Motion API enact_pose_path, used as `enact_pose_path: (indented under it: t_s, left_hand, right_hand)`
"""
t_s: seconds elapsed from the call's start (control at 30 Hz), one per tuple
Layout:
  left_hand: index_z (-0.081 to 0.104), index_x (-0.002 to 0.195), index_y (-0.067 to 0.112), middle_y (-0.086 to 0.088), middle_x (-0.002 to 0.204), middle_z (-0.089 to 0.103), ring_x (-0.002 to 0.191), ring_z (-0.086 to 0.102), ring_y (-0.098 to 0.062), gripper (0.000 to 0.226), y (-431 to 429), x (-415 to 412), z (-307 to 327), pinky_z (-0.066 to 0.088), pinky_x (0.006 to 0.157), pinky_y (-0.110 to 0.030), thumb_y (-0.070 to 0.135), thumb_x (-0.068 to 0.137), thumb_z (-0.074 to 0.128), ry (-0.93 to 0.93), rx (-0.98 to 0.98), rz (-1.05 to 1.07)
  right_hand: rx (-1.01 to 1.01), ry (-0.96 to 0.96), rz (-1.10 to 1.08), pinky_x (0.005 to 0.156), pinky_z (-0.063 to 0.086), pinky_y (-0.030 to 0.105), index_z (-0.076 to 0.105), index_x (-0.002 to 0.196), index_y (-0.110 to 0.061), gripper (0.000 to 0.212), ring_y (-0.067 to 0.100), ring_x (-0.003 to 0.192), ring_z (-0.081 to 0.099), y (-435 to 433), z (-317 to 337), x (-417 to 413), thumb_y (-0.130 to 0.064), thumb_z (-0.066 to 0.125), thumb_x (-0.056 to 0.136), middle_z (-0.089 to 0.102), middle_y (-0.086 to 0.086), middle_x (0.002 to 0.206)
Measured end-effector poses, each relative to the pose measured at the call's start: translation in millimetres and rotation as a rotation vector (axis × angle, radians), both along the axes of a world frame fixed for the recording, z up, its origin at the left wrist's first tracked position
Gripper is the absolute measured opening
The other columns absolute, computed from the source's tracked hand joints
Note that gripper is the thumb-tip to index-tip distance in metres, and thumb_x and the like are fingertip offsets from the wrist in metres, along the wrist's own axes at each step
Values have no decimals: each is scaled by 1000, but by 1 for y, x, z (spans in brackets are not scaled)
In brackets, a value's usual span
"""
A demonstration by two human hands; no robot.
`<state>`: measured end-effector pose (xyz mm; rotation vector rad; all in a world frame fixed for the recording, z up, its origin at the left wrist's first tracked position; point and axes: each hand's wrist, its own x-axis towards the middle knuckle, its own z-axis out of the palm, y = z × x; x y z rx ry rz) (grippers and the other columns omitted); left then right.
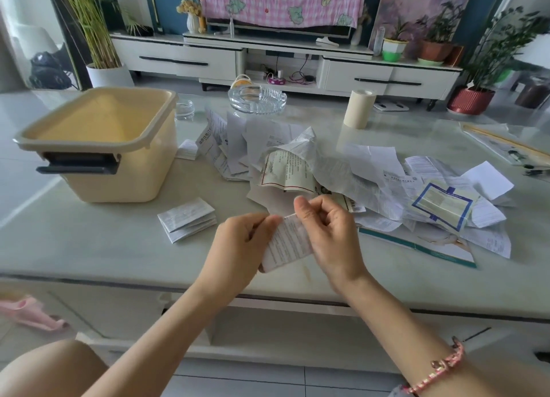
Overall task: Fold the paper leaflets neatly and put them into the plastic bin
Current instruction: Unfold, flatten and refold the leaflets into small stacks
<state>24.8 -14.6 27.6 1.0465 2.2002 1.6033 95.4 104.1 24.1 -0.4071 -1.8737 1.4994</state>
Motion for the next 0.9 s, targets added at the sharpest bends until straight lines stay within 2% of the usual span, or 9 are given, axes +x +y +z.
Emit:
enact_pose_path:
  t_s: [0.13,0.23,0.3,0.43,0.57,0.63,0.73,0.8,0.9]
  left_hand:
    - [65,70,10,-2,56,55,46,43,-13,29,-30,-34,-6,35,43,-23,28,92,55,148,-140,158]
    - [64,72,22,3,67,63,60,57,-15,18,-50,-63,-10,43,52,-24,29,88,61,101,-126,331]
    - [65,84,22,6,75,63,71,58,-14,7,-62,-79,-11,44,59,-21,27,88,62,68,-67,471]
    - [58,116,14,-3,106,61,97,55,-19,31,-76,-102,-19,41,76,-26,28,89,61,76,-113,617]
    - [48,134,16,-5,141,45,130,36,-25,39,-73,-101,-33,29,103,-31,28,97,44,416,-463,428]
    - [22,148,15,-5,157,18,145,9,-20,53,-68,-95,-47,9,114,-30,37,100,14,505,-641,258]
    - [-12,149,18,-5,157,-13,138,-24,-17,79,-66,-88,-62,-13,112,-31,48,76,-19,525,-787,168]
    - [-11,149,18,-8,157,-15,140,-24,-19,87,-66,-87,-63,-15,111,-33,49,68,-22,514,-815,169]
    - [-4,150,17,-8,157,-12,143,-18,-20,83,-65,-88,-60,-13,113,-38,49,74,-15,510,-813,182]
  right_hand:
    - [-67,-213,176,45,37,16,58,88,-10,16,0,47,43,-22,-19,-21,-26,58,90,52,0,66]
    - [-72,-251,147,52,39,18,57,81,-16,12,0,49,45,-40,-25,-56,-24,64,87,54,-4,64]
    - [-61,-223,113,58,41,24,57,79,-15,15,5,56,48,-50,-24,-88,-24,67,85,55,-4,65]
    - [88,-294,72,65,41,24,64,95,-7,21,17,75,56,-58,-18,-142,-26,65,86,60,1,80]
    - [535,-571,-13,68,37,30,61,103,-12,26,27,98,58,-66,-37,-151,-34,53,92,63,8,100]
    - [679,-618,-91,79,39,32,57,112,-13,30,27,109,50,-71,-43,-148,-35,48,94,53,10,113]
    - [728,-624,-148,87,40,33,52,120,-15,31,26,113,45,-73,-43,-149,-33,45,96,44,10,120]
    - [761,-659,-143,84,40,33,51,119,-15,27,27,112,46,-72,-43,-152,-29,43,98,44,10,120]
    - [796,-695,-142,83,40,34,49,121,-13,26,29,111,47,-73,-40,-154,-17,41,97,43,11,122]
